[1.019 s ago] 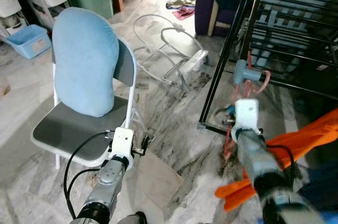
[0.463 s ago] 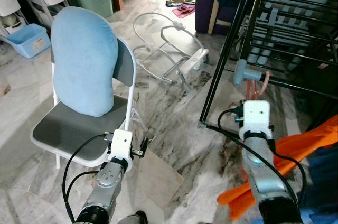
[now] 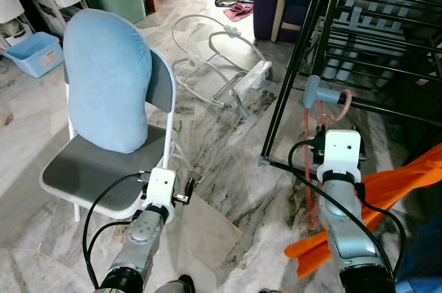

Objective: Hang hanger

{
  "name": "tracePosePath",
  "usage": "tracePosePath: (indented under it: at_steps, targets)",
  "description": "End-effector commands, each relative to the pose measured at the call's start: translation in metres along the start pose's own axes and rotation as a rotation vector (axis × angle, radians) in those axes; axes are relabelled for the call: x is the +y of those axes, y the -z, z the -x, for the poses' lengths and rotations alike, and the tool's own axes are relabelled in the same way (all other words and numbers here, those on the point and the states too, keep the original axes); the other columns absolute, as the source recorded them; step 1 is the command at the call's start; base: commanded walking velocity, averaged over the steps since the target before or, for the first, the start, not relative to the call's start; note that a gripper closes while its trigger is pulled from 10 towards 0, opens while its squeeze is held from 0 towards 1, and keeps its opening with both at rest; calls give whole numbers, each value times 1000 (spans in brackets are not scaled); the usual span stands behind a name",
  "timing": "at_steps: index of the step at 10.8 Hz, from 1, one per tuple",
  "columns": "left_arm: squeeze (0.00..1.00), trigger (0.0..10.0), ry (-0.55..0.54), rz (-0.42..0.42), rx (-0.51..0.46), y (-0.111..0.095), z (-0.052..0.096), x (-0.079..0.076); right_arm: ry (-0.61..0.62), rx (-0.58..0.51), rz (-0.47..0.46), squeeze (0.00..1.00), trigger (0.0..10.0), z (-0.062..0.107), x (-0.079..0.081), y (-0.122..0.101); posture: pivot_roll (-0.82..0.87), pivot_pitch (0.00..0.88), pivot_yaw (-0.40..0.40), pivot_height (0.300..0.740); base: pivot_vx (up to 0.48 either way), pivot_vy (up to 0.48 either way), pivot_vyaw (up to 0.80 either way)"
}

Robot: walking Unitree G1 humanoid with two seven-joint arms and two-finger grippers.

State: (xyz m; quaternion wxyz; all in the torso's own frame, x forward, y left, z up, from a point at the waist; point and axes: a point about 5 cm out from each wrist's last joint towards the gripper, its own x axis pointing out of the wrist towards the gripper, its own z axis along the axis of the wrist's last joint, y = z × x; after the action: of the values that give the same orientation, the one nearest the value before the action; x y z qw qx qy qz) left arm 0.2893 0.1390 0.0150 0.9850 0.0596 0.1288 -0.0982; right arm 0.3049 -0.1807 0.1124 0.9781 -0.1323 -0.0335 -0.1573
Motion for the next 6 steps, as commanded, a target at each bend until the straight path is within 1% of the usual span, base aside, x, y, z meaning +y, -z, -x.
tracePosePath:
  at_steps: [1, 3, 4, 6]
  targets:
    - [0, 10000, -6, -11, 12, 2, 0, -1, -1, 18, 18, 1000, 10000, 1, -3, 5, -78, 120, 35, 740, -251, 0, 0]
    - [0, 10000, -25, -15, 17, 1, -1, 1, -28, 21, 24, 1000, 10000, 0, -3, 6, -75, 111, 30, 740, -285, 0, 0]
    - [0, 10000, -24, -14, 21, 1, -2, 1, -74, 42, 19, 1000, 10000, -1, -1, 10, -73, 105, 33, 740, -307, 0, 0]
    - [0, 10000, -15, -35, 19, -1, -4, 3, -171, 45, 54, 1000, 10000, 0, 1, 12, -76, 91, 37, 740, -309, 0, 0]
